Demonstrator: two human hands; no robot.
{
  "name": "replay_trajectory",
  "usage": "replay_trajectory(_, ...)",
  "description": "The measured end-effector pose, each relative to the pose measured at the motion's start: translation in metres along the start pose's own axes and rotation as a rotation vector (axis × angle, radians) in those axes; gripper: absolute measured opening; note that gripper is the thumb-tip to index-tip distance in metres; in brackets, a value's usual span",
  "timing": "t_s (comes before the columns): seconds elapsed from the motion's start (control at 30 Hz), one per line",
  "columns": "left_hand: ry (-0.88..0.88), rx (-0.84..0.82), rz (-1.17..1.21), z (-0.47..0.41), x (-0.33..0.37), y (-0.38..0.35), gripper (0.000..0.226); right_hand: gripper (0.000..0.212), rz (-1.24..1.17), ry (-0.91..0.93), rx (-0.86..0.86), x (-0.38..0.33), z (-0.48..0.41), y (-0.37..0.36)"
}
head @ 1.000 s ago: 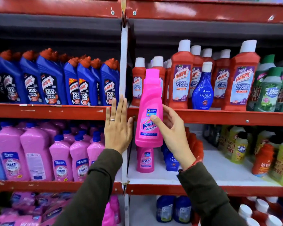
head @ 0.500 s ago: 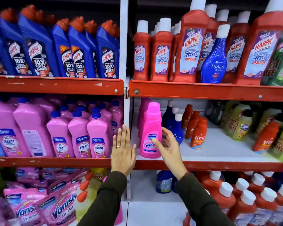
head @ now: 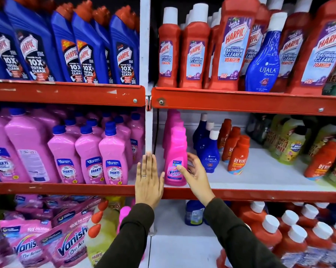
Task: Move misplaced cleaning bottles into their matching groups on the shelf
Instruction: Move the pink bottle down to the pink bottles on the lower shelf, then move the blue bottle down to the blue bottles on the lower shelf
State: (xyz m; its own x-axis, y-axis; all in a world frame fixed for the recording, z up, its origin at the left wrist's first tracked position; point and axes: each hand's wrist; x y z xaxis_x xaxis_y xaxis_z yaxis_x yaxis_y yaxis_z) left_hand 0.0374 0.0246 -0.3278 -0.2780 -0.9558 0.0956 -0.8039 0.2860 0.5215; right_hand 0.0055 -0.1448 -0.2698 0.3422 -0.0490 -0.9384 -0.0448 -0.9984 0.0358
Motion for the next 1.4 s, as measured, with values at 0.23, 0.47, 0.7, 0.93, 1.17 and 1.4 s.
replay_trajectory(0.23, -0.013, 0.011, -0.050, 0.000, 0.000, -0.001, 0.080, 0.051, 0.015, -0.002, -0.041, 0.003, -0.005, 0.005)
replay_trajectory(0.47, -0.014, 0.013, -0.052, 0.001, 0.000, -0.001, 0.080, 0.052, -0.003, 0.003, -0.049, 0.008, -0.005, 0.007)
replay_trajectory(0.7, 0.030, -0.078, -0.054, 0.001, 0.008, 0.011, 0.075, 0.050, 0.138, 0.070, 0.014, 0.006, 0.005, 0.006)
replay_trajectory(0.93, 0.016, -0.044, 0.068, -0.026, 0.050, 0.034, 0.072, 0.046, 0.695, 0.430, 0.261, -0.016, 0.018, 0.031)
replay_trajectory(1.17, -0.074, 0.142, 0.127, -0.103, 0.106, 0.064, 0.079, 0.049, 0.877, 0.698, 0.490, -0.083, 0.006, 0.073)
replay_trajectory(1.4, -0.089, 0.287, 0.113, -0.179, 0.143, 0.096, 0.063, 0.053, 0.865, 0.798, 0.593, -0.159, -0.017, 0.115)
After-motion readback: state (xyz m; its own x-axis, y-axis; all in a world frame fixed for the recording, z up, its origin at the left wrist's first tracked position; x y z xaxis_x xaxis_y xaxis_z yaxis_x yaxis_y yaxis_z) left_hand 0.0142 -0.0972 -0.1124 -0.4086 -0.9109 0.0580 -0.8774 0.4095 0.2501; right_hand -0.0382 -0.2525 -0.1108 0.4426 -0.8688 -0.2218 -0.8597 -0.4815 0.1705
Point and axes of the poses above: each hand's wrist, its own z-axis away from the middle knuckle, its own y-axis out of the back of the hand, x = y × z, and after that the axes turned 1 degree about -x, right-handed
